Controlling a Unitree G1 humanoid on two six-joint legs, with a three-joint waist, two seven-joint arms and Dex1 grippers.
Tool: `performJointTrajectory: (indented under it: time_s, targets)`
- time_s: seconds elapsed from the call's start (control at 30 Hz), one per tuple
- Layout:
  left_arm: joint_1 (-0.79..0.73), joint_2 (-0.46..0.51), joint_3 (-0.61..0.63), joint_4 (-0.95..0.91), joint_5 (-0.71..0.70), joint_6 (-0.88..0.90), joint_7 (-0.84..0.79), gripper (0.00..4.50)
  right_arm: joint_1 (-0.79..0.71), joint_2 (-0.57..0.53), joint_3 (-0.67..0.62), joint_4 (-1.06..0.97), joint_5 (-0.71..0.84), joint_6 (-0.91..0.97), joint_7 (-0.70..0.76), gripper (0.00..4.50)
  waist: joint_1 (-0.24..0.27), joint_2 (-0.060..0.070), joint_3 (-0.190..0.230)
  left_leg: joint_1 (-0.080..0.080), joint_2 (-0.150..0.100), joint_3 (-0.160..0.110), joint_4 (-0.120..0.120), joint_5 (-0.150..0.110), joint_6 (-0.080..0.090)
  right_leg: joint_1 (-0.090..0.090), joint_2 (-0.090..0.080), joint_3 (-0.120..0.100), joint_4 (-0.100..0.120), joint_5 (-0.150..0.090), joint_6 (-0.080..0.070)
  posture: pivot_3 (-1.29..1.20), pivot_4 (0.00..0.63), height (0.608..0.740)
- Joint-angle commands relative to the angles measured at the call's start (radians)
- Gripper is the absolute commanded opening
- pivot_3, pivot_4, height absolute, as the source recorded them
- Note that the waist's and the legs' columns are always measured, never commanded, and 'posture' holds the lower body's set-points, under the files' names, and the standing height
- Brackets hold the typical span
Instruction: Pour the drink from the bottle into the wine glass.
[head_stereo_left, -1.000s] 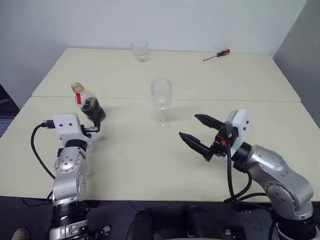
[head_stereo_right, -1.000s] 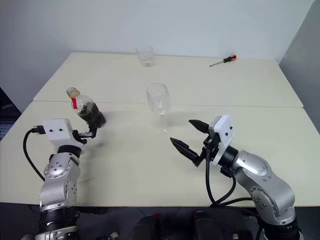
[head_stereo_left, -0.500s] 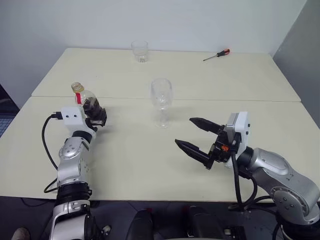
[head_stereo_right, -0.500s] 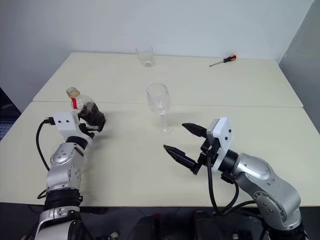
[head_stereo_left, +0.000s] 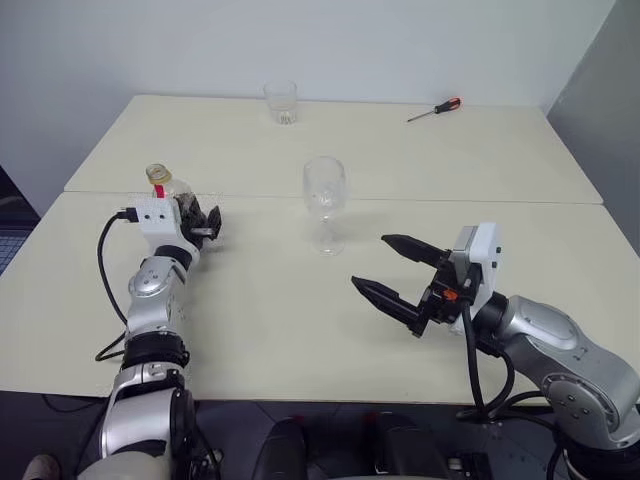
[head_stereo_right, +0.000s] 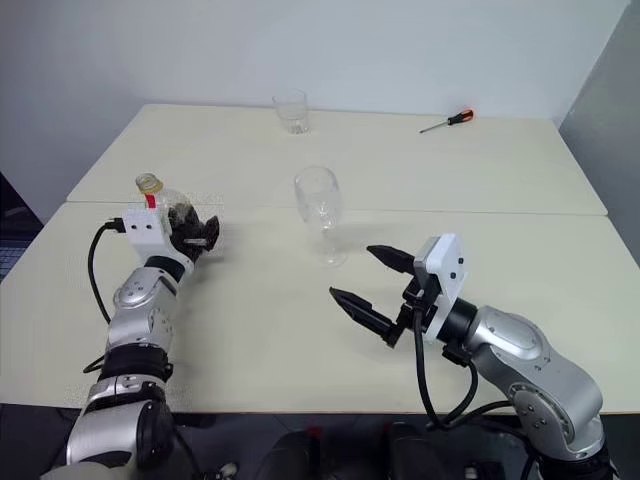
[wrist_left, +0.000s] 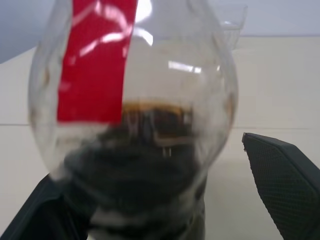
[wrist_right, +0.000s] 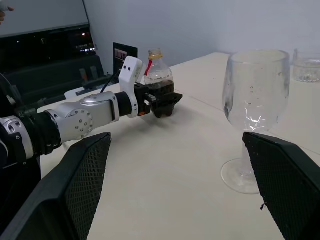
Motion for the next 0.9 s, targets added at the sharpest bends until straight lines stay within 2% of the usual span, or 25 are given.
performJointTrajectory:
  time_s: [0.03,0.3,0.4,0.63,0.7,0.9]
  targets:
    - [-0.054,0.026,-0.004,0.041,0.011,-0.060,-0.010,4.50,-0.014,-0.008,-0.013,-0.024,0.014,-0.005,-0.006,4.49,0.000,0.000,0.000,0.000,0.000,0.000,0.000,0.000,0.000,0.000,0.000,0.000,0.000,0.000,0.000,0.00,0.150,0.740]
    - [-0.131,0.039,-0.005,0.156,0.021,-0.118,-0.024,4.50,-0.007,-0.005,-0.010,-0.023,0.007,-0.009,-0.018,4.49,0.000,0.000,0.000,0.000,0.000,0.000,0.000,0.000,0.000,0.000,0.000,-0.001,0.000,0.000,0.000,0.00,0.150,0.740]
    - [-0.141,0.036,-0.001,0.181,0.013,-0.130,-0.029,3.88,-0.012,-0.001,-0.010,-0.021,0.008,-0.007,-0.023,4.50,0.000,0.000,0.000,0.000,0.000,0.000,0.000,0.000,0.000,0.000,0.000,-0.001,0.000,0.000,0.000,0.00,0.150,0.740]
    - [-0.148,0.028,0.004,0.198,0.003,-0.141,-0.044,1.64,-0.012,-0.002,-0.012,-0.016,0.010,-0.008,-0.027,4.50,0.002,0.000,0.000,0.000,0.000,0.000,0.000,0.000,0.000,0.000,0.000,-0.001,0.000,0.000,0.000,0.00,0.150,0.740]
    - [-0.152,0.031,0.005,0.201,0.002,-0.142,-0.047,1.40,-0.013,-0.001,-0.011,-0.014,0.010,-0.008,-0.028,4.50,0.002,0.000,0.000,0.000,0.000,0.000,0.000,0.000,0.000,0.000,0.000,-0.001,0.000,0.000,0.000,0.00,0.150,0.740]
    - [-0.153,0.041,-0.003,0.178,0.003,-0.137,-0.080,1.33,-0.015,0.001,-0.006,-0.008,0.003,-0.013,-0.029,4.50,0.002,0.000,0.000,0.000,0.000,0.000,0.000,0.000,0.000,0.000,0.000,-0.001,0.001,0.000,0.000,0.00,0.150,0.740]
